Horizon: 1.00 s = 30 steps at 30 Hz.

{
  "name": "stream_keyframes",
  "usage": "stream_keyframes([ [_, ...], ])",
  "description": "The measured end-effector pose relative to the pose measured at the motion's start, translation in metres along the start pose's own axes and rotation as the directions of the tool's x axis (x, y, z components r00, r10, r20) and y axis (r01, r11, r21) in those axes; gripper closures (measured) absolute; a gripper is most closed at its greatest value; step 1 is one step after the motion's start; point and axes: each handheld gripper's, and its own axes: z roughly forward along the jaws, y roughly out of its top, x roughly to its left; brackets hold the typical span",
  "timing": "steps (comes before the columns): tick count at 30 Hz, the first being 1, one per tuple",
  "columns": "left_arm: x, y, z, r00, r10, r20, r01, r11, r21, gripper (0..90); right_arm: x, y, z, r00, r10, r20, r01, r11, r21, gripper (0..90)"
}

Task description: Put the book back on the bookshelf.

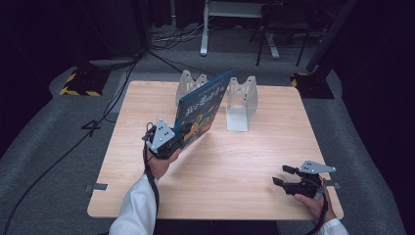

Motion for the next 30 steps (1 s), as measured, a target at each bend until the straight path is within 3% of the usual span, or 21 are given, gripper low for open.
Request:
stream_keyframes([
  [4,0.007,0.0,-0.002,0.9997,-0.018,-0.016,0.018,0.9998,-0.004,83.2,0.0,0.0,0.0,1.0,0.005,-0.005,-0.005,1.0,0.001,30.1],
  [10,0.016,-0.001,-0.001,0.9984,-0.012,-0.054,0.013,0.9997,0.021,83.2,0.0,0.0,0.0,0.9999,0.005,-0.011,-0.005,1.0,0.003,30.3],
  [16,0.024,-0.002,0.002,0.994,-0.034,-0.104,0.034,0.9994,0.005,83.2,0.0,0.0,0.001,0.9998,-0.007,-0.018,0.008,1.0,0.02,30.4],
  [21,0.029,-0.004,0.007,0.992,-0.053,-0.115,0.053,0.9986,-0.007,83.1,0.001,0.0,0.002,0.9997,-0.016,-0.02,0.016,1.0,0.027,30.3],
  [23,0.03,-0.009,0.01,0.9888,-0.084,-0.123,0.082,0.9963,-0.026,83.1,0.001,0.0,0.002,0.9996,-0.02,-0.021,0.021,0.999,0.028,30.4],
  [30,0.034,-0.02,0.013,0.9813,-0.133,-0.139,0.13,0.991,-0.033,83.0,0.002,0.0,0.003,0.9994,-0.026,-0.023,0.027,0.999,0.035,30.4],
])
